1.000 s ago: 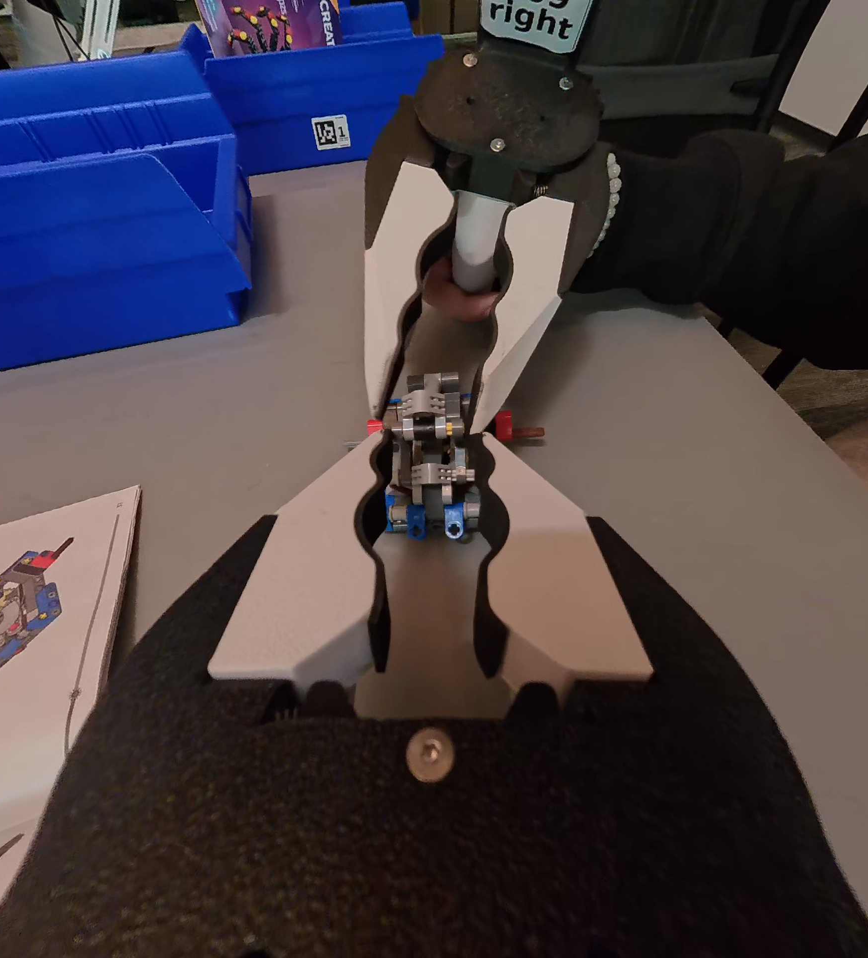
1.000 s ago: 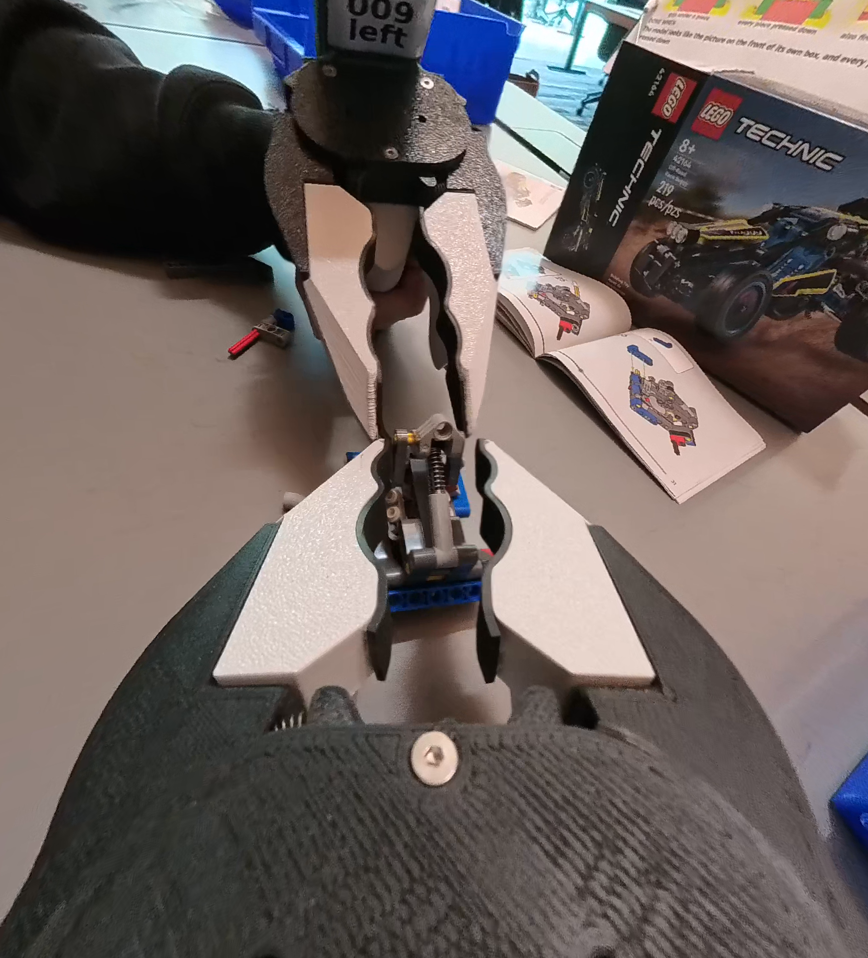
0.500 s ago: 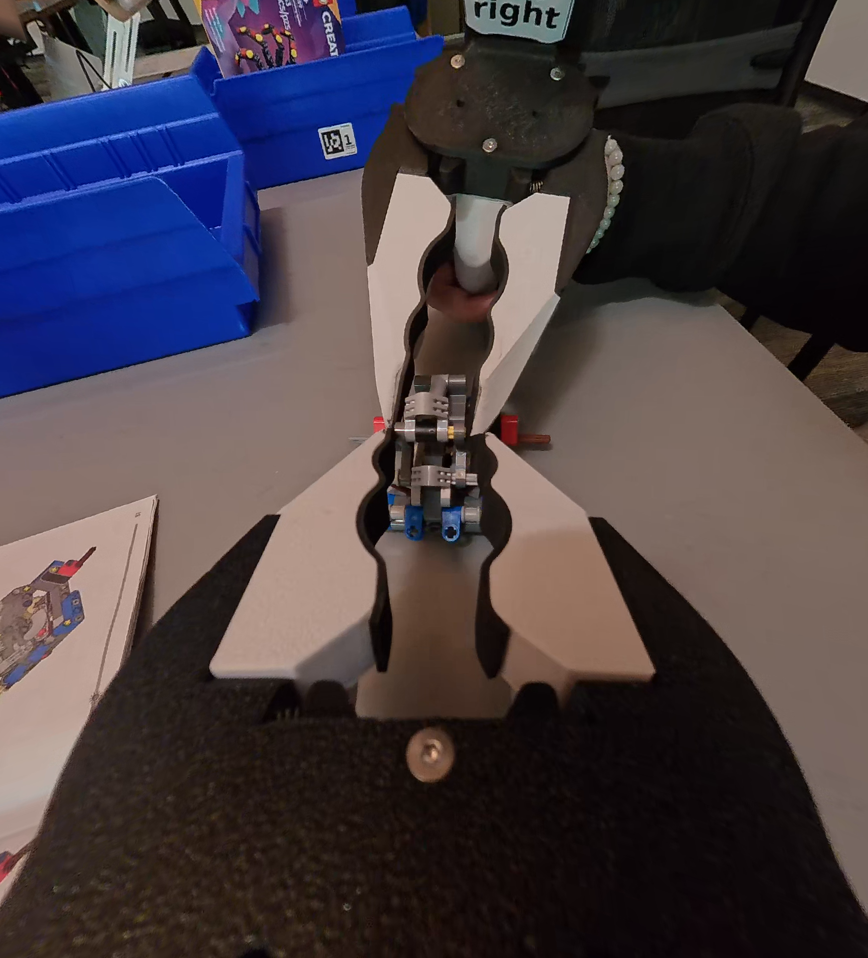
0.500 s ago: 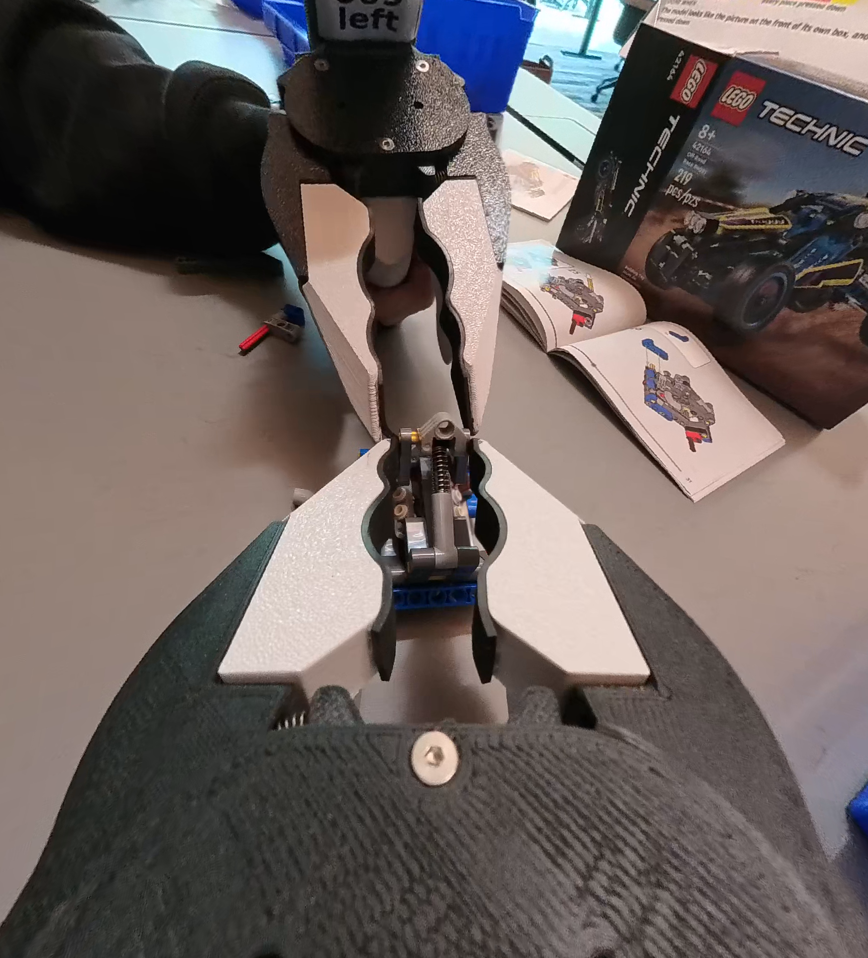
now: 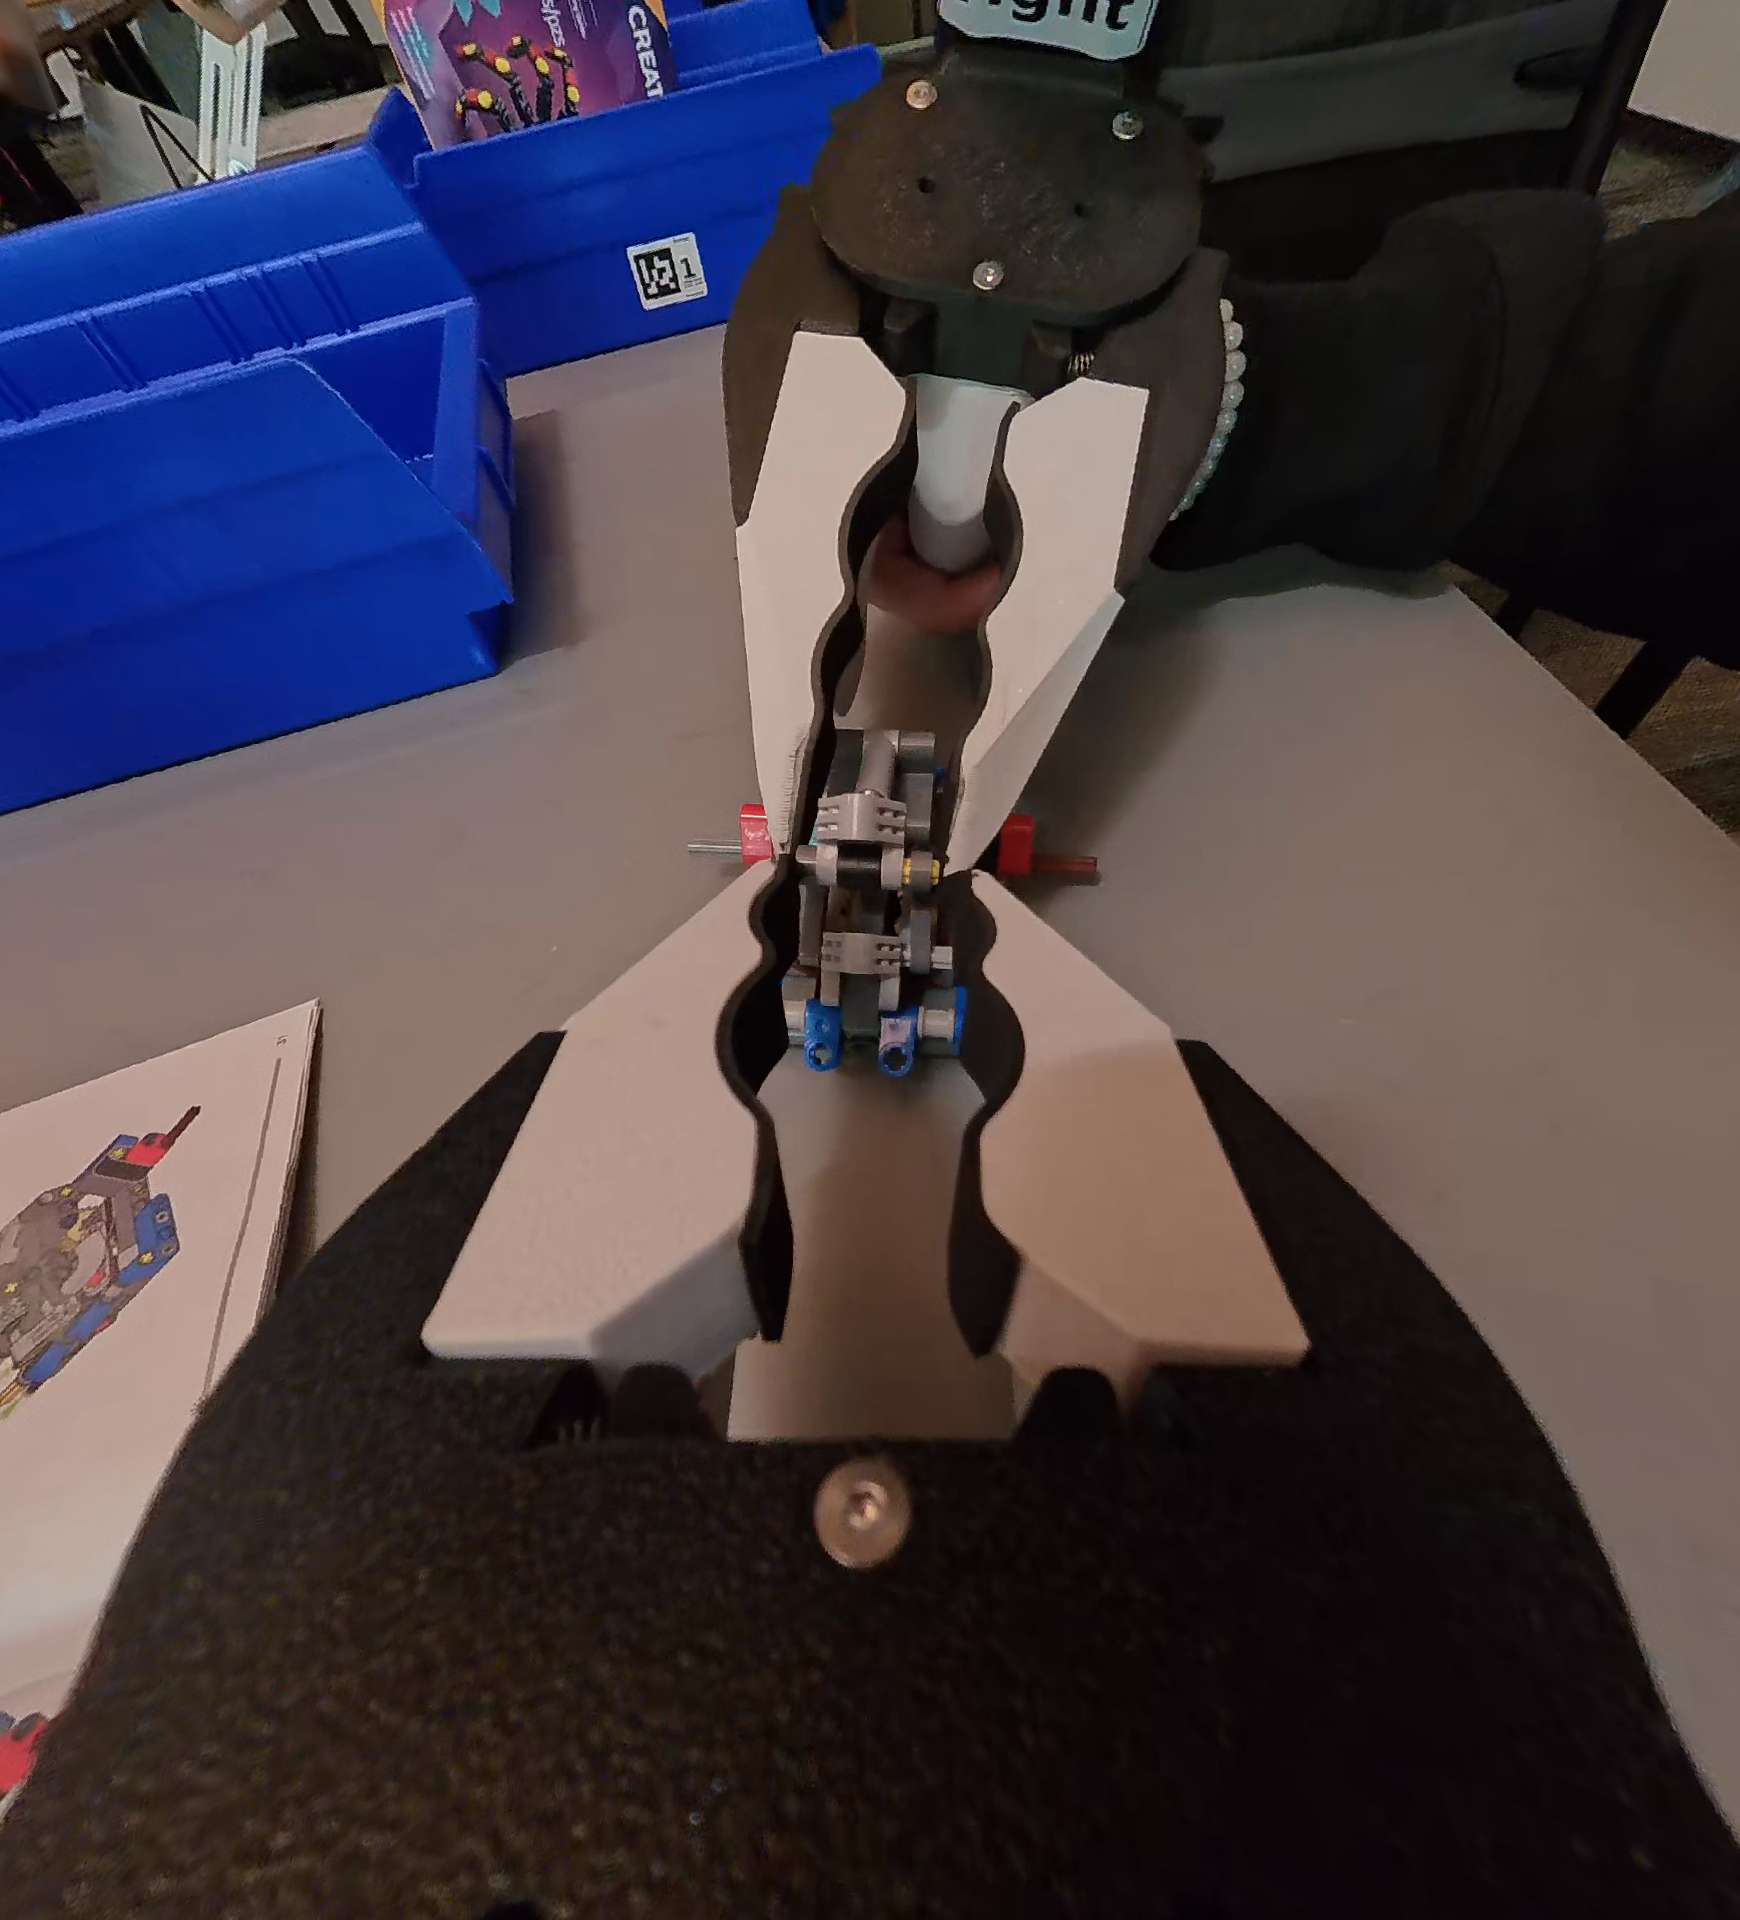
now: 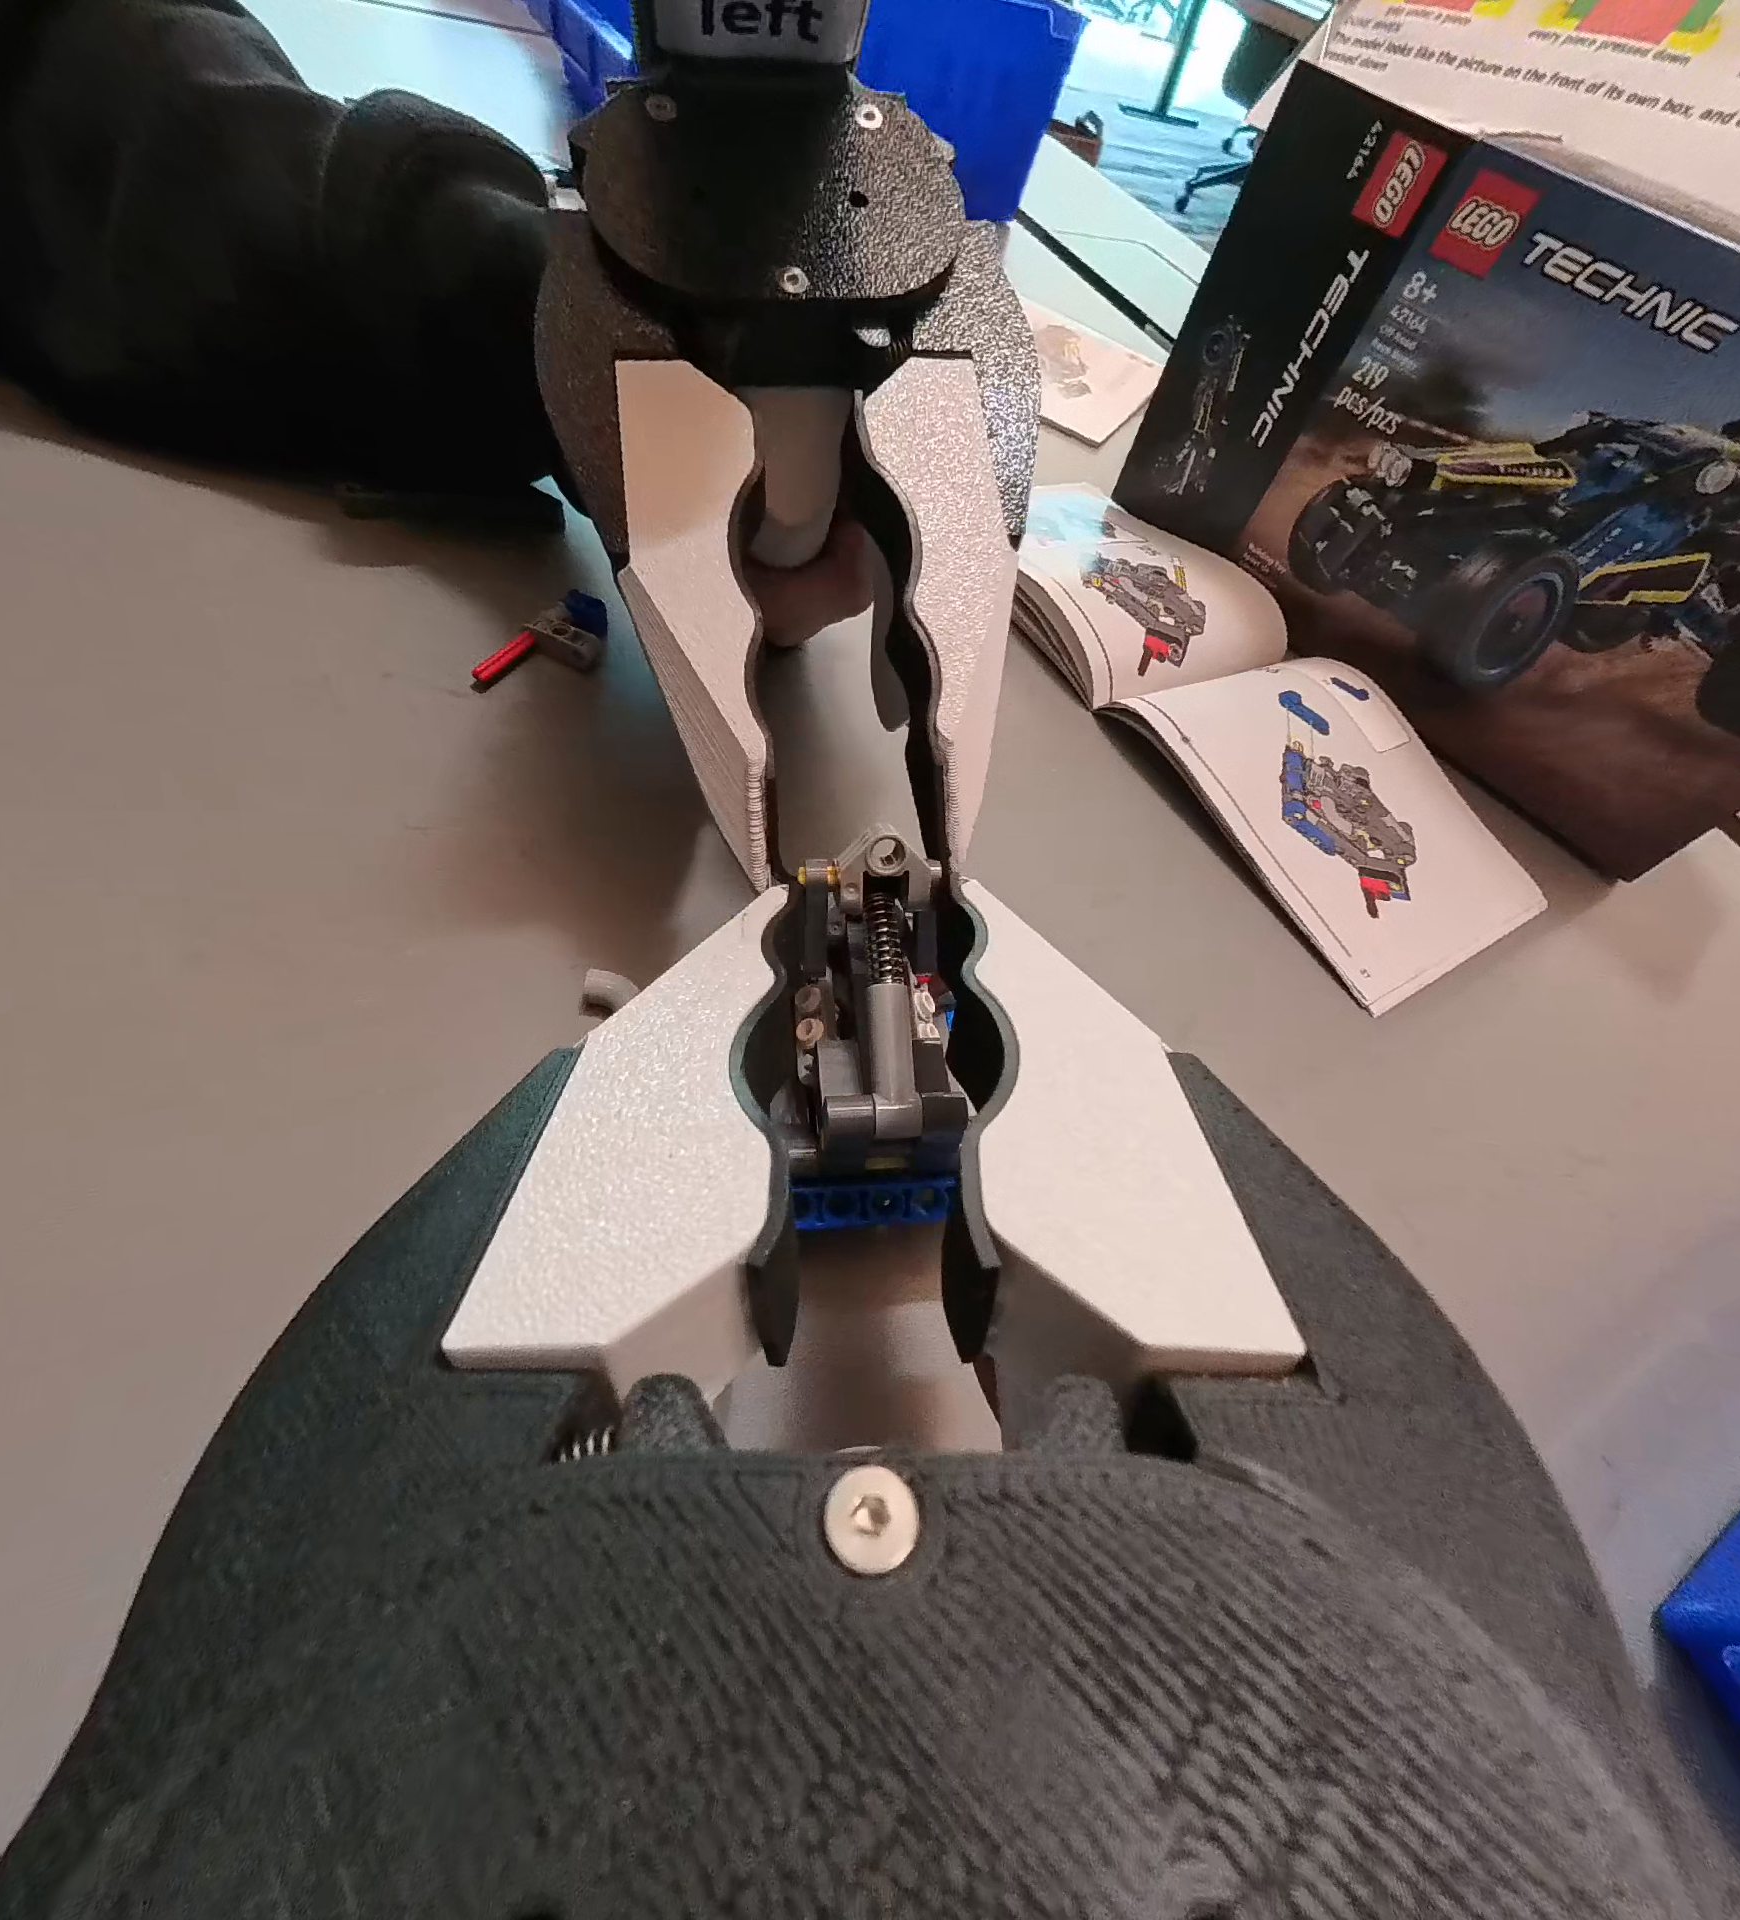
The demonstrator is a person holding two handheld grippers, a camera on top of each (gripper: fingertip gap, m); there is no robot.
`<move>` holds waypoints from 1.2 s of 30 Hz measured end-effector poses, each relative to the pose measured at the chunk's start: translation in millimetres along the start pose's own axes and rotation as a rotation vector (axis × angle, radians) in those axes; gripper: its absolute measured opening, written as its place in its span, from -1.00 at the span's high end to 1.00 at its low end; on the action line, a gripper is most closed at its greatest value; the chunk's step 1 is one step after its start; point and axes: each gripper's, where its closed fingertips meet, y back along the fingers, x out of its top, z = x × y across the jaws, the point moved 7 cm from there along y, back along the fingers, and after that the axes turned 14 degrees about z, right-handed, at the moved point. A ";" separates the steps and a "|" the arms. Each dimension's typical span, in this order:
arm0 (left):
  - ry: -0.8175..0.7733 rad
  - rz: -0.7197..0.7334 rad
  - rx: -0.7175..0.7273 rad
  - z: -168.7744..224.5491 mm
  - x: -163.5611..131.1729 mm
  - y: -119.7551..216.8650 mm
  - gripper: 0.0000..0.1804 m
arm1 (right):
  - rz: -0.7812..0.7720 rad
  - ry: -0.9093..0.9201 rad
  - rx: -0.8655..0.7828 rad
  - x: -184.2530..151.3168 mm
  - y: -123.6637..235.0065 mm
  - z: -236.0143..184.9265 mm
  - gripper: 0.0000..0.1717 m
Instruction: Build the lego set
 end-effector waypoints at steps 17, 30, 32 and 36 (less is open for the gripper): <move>0.070 0.023 -0.069 4.2 1.3 3.9 0.73 | 0.019 0.023 0.068 1.0 0.9 -6.3 0.73; 0.051 0.016 -0.008 4.3 1.4 2.1 0.75 | 0.005 0.025 0.041 -0.1 0.4 -4.5 0.74; 0.035 0.009 0.008 4.0 1.0 1.4 0.76 | -0.003 0.026 0.026 -0.6 0.0 -3.6 0.75; 0.010 0.001 0.025 4.3 0.8 1.0 0.76 | -0.013 0.040 0.010 -1.3 -0.5 -3.8 0.75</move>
